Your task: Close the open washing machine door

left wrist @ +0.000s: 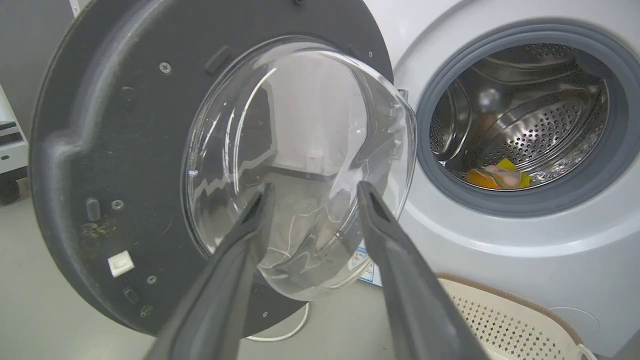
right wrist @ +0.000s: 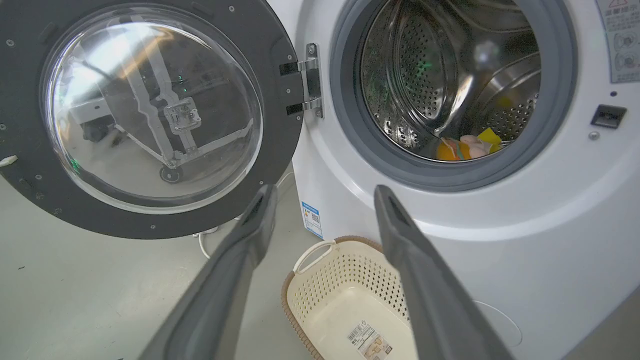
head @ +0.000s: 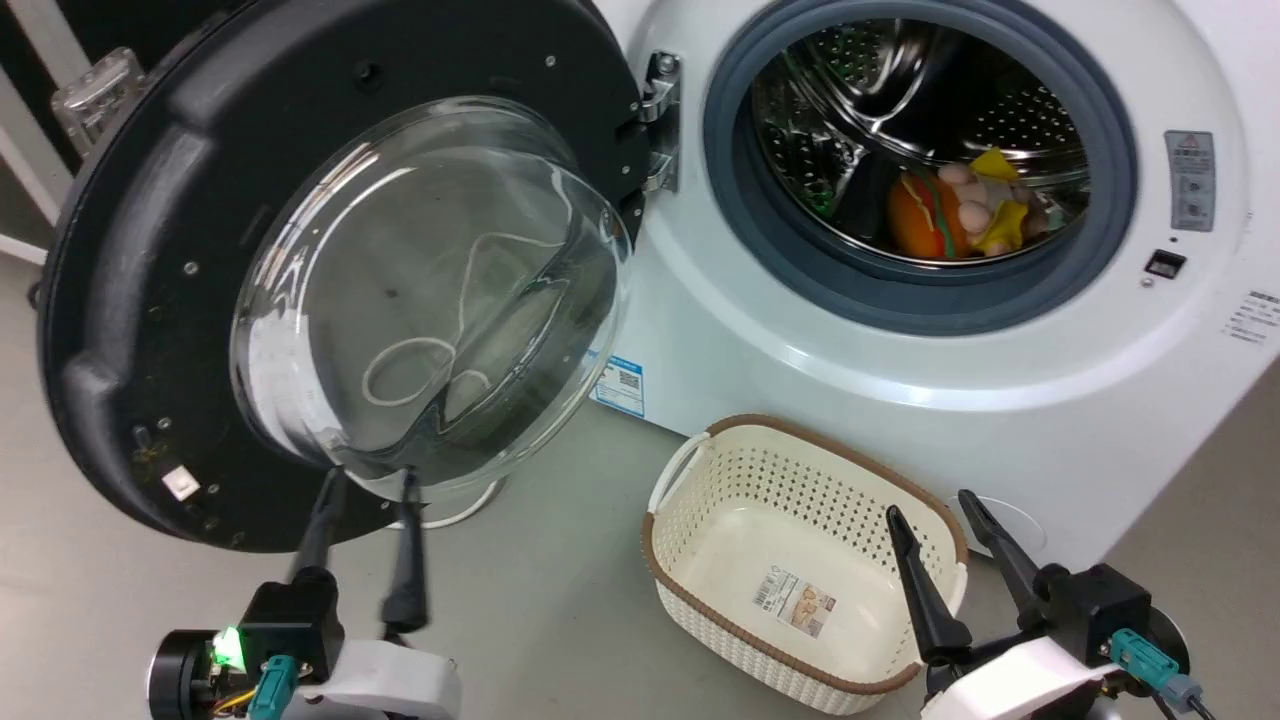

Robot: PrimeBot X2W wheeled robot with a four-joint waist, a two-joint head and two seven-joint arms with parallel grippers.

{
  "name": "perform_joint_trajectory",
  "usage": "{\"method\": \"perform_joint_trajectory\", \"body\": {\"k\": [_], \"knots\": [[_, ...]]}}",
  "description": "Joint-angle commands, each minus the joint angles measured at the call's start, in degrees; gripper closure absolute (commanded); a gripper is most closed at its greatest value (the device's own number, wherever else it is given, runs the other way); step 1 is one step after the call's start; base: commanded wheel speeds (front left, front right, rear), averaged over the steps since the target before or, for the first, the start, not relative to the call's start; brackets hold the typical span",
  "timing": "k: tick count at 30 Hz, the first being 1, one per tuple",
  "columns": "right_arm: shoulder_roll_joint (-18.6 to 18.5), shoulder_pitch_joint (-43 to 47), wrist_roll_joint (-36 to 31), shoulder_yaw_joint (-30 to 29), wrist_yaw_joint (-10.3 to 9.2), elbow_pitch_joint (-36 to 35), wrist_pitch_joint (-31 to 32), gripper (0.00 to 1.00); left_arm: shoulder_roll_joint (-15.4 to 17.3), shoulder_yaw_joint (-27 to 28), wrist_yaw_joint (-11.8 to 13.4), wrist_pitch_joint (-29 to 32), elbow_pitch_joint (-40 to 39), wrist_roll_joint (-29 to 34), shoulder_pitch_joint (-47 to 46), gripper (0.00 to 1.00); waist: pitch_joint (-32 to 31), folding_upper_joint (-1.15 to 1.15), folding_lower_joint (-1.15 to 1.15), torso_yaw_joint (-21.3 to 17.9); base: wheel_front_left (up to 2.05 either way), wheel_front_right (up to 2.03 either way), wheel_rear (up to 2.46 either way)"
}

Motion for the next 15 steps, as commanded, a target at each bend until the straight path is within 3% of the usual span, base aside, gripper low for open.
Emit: {"method": "perform_joint_trajectory", "body": {"k": [1,11,12,15], "knots": [[0.09,-0.72,0.73,0.29,0.03,0.41,-0.69,0.00,0.02,-0.03,-0.41,-0.73,-0.79,-0.30,0.62,1.00,0.07,0.00,0.00,0.58,0.00,0.00,0.00],[0.10,-0.06,2.06,-0.57,0.04,1.03,-1.77,0.00,0.19,3.33,-3.04,-1.81,-5.76,-2.39,-2.36,1.00,0.51,0.00,0.00,2.99,0.00,0.00,0.00],[0.10,0.20,2.32,-0.86,0.04,0.99,-2.01,0.00,0.04,5.90,-3.97,-2.05,-6.86,-6.95,-3.94,1.00,0.87,0.00,0.00,3.51,0.00,0.00,0.00],[0.11,0.64,2.28,-1.34,0.04,0.92,-2.37,0.00,0.13,8.56,-5.90,-2.41,-7.46,-9.43,-6.43,1.00,1.58,0.00,0.00,4.21,0.00,0.00,0.00]]}}
